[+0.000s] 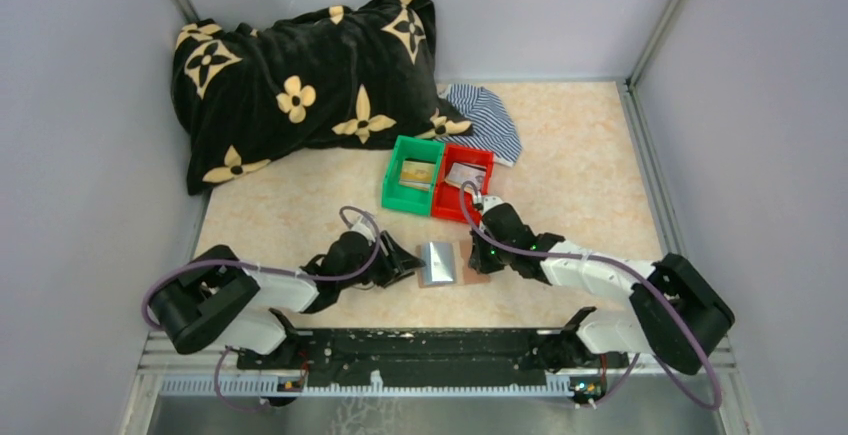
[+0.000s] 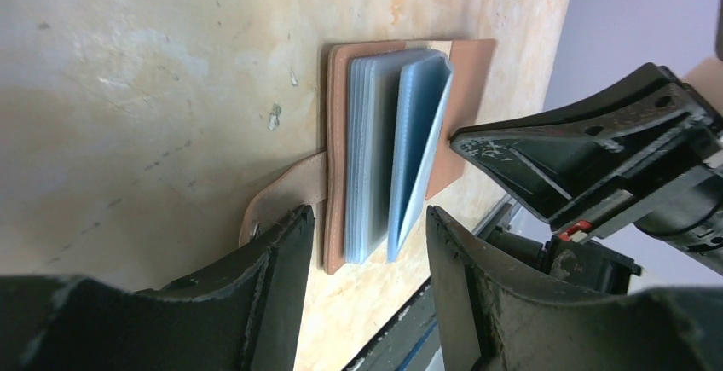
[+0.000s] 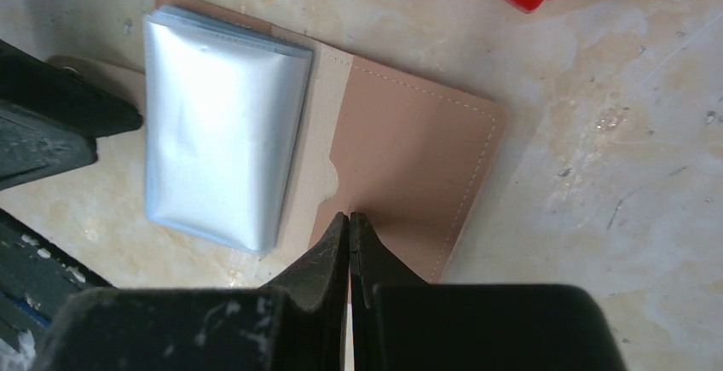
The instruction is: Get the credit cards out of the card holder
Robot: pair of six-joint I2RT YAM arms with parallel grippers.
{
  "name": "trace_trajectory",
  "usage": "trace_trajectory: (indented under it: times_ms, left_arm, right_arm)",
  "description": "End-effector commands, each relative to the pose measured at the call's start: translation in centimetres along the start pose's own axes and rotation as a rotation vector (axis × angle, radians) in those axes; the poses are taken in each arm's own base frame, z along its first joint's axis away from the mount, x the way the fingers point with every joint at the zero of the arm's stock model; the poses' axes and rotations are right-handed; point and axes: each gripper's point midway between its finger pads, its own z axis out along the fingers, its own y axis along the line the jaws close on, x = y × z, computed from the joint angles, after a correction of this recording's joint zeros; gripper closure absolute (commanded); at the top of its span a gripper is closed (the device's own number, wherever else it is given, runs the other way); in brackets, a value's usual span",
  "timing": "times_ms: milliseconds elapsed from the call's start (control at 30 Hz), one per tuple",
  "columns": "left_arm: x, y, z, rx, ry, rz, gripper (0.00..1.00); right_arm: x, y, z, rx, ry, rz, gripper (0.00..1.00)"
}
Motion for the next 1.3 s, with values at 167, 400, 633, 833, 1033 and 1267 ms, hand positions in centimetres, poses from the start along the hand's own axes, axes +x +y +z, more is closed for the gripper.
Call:
trace_trajectory:
  times_ms: [167,400,633,833,1033,1267]
  left_arm:
    - [-0.4,-2.1,-0.1,0.052,0.039,0.142,0.38]
    - [-0.1,-7.0,-0.8,0.190,0.102,0.208,0.36]
    - [-1.2,-6.1,-0.7,0.104,0.054,0.235,0.36]
    - [-1.4,-3.4,-0.6,-0.015,0.034,0.266,0.36]
    - [-0.9,-2.3,0.3,-0.058,0.052,0.292,0.36]
    - [-0.3,-1.8,1.7,-0.074,0.079,0.303,0.35]
  right_arm:
    - [1.1,0.1,1.7,-0.049,0.007,0.016,1.00]
    - [1.5,0.2,1.9,-0.065,0.007,0.029,1.00]
    - [1.4,0.3,1.6,-0.071,-0.005,0.033,1.00]
    - [1.6,0.0,1.5,-0.059,-0.006,0.028,1.00]
    - [1.9,-0.1,1.8,-0.064,-0.002,0.032,1.00]
    - [2.0,-0.1,1.5,-0.066,-0.007,0.035,1.00]
